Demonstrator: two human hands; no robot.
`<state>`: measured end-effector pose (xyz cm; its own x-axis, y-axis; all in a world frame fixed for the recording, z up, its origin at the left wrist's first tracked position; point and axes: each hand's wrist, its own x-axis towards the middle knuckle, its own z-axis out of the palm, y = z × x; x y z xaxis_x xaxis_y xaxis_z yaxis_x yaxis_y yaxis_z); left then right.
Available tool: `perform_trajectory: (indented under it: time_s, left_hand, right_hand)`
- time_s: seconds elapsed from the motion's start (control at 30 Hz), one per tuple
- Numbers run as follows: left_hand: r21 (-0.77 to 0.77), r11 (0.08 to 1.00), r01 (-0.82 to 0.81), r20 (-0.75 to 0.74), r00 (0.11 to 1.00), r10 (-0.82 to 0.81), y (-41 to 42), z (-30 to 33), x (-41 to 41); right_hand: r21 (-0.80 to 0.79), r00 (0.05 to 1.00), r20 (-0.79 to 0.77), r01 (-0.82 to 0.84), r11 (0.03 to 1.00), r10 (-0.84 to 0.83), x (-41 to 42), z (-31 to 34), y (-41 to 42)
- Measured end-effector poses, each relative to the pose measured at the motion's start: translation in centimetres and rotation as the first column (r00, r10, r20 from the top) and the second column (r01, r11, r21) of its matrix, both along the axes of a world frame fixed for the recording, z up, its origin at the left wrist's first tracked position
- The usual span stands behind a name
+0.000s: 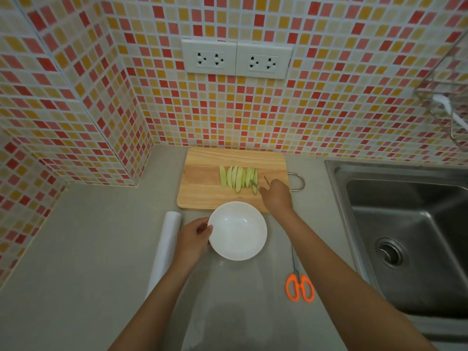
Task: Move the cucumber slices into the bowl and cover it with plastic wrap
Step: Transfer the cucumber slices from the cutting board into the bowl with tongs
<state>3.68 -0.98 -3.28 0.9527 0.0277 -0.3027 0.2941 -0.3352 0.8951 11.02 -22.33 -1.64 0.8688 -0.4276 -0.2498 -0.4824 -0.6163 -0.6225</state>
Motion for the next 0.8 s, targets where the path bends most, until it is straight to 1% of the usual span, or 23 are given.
perform_trajectory:
  time_s: [0.1, 0.23, 0.4, 0.47, 0.7, 0.8]
  left_hand:
    - [-0.005, 1.0, 0.005, -0.011, 1.0, -0.005, 0.0, 0.2, 0.1]
    - [-0.003, 1.0, 0.008, -0.019, 1.0, -0.008, 0.0, 0.3, 0.2]
    - [-0.006, 1.0, 0.017, -0.029, 0.999, -0.018, 0.1, 0.2, 0.3]
    - [-0.002, 1.0, 0.02, -0.032, 0.999, -0.02, 0.0, 0.2, 0.3]
    - [-0.011, 1.0, 0.013, -0.045, 0.999, -0.013, 0.0, 0.4, 0.2]
    - [-0.006, 1.0, 0.017, -0.047, 0.999, -0.017, 0.0, 0.4, 0.3]
  right_hand:
    - [0.01, 1.0, -0.029, 0.011, 1.0, -0.011, 0.1, 0.0, 0.4]
    - [-0.047, 0.997, -0.064, 0.029, 0.998, -0.032, 0.1, 0.1, 0.8]
    - [-0.178, 0.992, -0.102, -0.09, 0.98, 0.072, 0.1, 0.2, 1.1]
    - [-0.207, 0.987, -0.123, -0.127, 0.97, 0.103, 0.2, 0.3, 1.3]
    - [-0.241, 0.989, -0.129, -0.104, 0.965, 0.074, 0.7, 0.1, 1.5]
    - [-0.246, 0.986, -0.136, -0.13, 0.961, 0.098, 0.6, 0.2, 1.4]
